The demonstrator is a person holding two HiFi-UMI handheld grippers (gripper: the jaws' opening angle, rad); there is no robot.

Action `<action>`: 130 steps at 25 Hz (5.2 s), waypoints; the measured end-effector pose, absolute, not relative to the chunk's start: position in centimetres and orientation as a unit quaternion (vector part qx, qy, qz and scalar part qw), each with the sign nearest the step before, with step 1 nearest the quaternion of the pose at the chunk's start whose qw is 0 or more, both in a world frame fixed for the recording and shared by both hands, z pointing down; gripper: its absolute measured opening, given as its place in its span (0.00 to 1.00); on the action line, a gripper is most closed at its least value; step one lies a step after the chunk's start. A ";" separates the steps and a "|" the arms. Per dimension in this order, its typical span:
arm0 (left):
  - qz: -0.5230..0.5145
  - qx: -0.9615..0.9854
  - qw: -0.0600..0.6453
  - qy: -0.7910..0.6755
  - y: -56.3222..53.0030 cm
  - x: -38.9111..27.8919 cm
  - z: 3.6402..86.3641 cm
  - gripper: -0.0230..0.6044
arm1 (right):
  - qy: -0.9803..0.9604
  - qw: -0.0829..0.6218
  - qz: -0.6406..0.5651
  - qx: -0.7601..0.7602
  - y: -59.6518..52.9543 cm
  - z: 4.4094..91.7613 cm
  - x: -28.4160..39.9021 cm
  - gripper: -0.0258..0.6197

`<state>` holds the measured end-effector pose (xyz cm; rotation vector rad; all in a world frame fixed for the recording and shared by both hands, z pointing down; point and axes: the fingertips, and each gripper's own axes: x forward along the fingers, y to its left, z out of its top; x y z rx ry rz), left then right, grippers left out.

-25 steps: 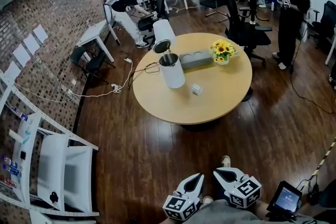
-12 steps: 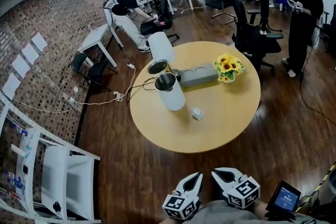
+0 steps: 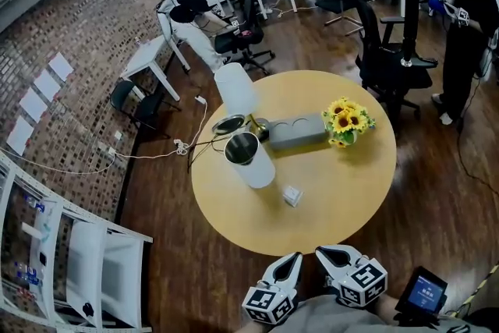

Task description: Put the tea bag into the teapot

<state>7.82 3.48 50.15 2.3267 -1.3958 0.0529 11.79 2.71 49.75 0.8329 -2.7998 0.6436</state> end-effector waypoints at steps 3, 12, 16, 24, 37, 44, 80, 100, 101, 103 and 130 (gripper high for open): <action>0.023 0.834 0.216 -0.507 1.8 7.6 50.2 0.04 | -0.934 0.078 0.219 0.271 0.9 49.9 11.5 0.05; 0.020 0.842 0.217 -0.493 -4.3 3.5 51.4 0.04 | -0.929 0.084 0.214 0.291 -5.3 50.9 8.0 0.05; 0.015 0.853 0.212 -0.477 -6.8 1.0 50.9 0.04 | -0.923 0.085 0.207 0.313 -7.5 50.3 5.8 0.05; 0.008 0.872 0.205 -0.444 -11.1 -3.7 50.7 0.04 | -0.908 0.087 0.183 0.366 -11.6 50.1 1.7 0.05; 0.012 0.868 0.214 -0.448 -15.2 -3.5 51.5 0.04 | -0.908 0.096 0.177 0.368 -15.9 50.9 2.1 0.05; 0.045 0.856 0.233 -0.459 -17.7 -3.1 55.6 0.04 | -0.905 0.137 0.182 0.358 -18.4 54.9 2.5 0.05; 0.135 0.814 0.328 -0.459 -19.9 -4.2 73.2 0.04 | -0.877 0.359 0.177 0.267 -19.1 76.0 -1.2 0.22; 0.097 0.845 0.275 -0.448 -22.1 -2.2 66.3 0.04 | -0.880 0.326 0.107 0.329 -22.6 68.1 1.0 0.07; 0.091 0.848 0.268 -0.448 -22.2 -1.9 65.3 0.04 | -0.881 0.319 0.099 0.334 -22.8 67.0 1.3 0.07; 0.078 0.852 0.254 -0.451 -22.3 -1.6 63.1 0.04 | -0.884 0.305 0.084 0.343 -23.0 64.6 1.7 0.07; 0.010 0.850 0.116 -0.513 -22.2 -2.6 47.9 0.04 | -0.921 0.183 -0.035 0.343 -23.2 48.1 1.0 0.07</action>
